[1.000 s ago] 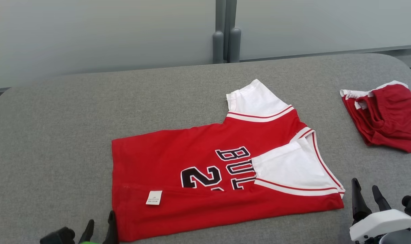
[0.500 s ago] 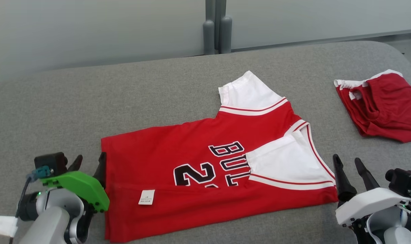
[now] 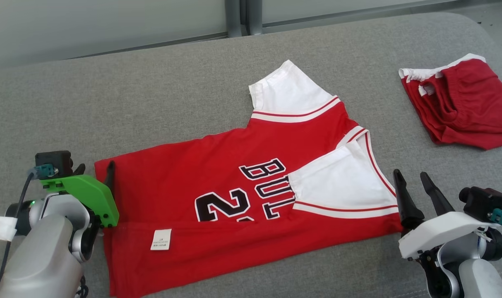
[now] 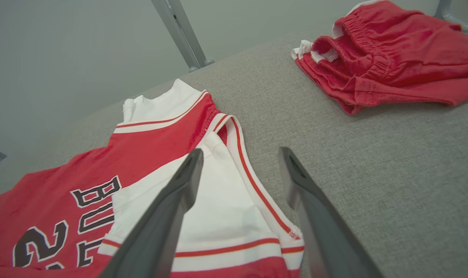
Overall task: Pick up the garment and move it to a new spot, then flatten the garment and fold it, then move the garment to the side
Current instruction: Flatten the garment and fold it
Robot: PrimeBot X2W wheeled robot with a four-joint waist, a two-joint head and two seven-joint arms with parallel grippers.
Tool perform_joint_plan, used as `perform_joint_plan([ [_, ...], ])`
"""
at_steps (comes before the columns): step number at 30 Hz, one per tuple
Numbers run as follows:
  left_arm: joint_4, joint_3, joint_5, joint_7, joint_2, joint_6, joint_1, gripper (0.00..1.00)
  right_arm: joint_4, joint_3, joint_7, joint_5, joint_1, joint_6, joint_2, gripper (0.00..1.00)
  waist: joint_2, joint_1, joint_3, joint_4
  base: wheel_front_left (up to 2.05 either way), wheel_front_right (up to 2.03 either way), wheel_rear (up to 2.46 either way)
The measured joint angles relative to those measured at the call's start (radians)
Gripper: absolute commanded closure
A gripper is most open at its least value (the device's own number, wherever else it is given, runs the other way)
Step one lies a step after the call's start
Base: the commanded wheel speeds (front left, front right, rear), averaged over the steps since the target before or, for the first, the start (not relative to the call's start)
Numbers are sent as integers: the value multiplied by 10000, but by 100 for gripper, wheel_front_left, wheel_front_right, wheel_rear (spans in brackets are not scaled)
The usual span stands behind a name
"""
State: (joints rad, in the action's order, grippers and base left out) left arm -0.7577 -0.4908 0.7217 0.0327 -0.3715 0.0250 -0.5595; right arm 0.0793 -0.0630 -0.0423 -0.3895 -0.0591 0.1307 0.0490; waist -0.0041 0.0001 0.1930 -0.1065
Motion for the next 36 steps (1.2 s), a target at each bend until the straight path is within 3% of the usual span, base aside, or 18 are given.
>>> perform_joint_plan([
  [12, -1618, -403, -376, -61, 50, -334, -933, 0, 52, 155, 0, 4, -230, 0, 0, 0, 0, 0, 353, -207, 0, 0, 0],
  [13, -1733, -470, -401, -56, 71, -353, -978, 16, 59, 163, 0, 4, -245, 0, 0, 0, 0, 0, 358, -216, 0, 0, 0],
  [14, -1845, -523, -424, 6, 92, -395, -1030, 50, 61, 173, -2, 4, -257, 0, 0, 0, 0, 0, 361, -224, 0, 0, 0],
  [16, -1971, -610, -453, 19, 132, -516, -1124, 61, 67, 178, 0, 0, -262, 0, 0, 0, 0, 0, 370, -230, 0, 0, 0],
  [18, -2090, -711, -479, 107, 194, -637, -1216, 75, 71, 171, 0, 0, -265, 0, 0, 0, 0, 0, 368, -222, 0, 0, 0],
  [20, -2159, -792, -514, 107, 240, -704, -1290, 96, 71, 150, 0, 0, -265, 0, 0, 0, 0, 0, 358, -198, 0, 0, 0],
  [21, -2188, -838, -537, 94, 265, -738, -1310, 100, 73, 138, 0, 0, -265, 0, 0, 0, 0, 0, 348, -186, 0, 0, 0],
  [29, -2148, -830, -581, -685, 430, -786, -1474, 100, 88, 10, -56, 236, -603, 0, 105, 0, 0, 0, 245, 11, 0, 0, 0],
  [36, -1287, -667, -474, -1887, 629, -815, -1287, 100, 299, -320, -675, 949, -1925, 0, 533, 0, 0, 0, 158, 512, 0, 0, 0],
])
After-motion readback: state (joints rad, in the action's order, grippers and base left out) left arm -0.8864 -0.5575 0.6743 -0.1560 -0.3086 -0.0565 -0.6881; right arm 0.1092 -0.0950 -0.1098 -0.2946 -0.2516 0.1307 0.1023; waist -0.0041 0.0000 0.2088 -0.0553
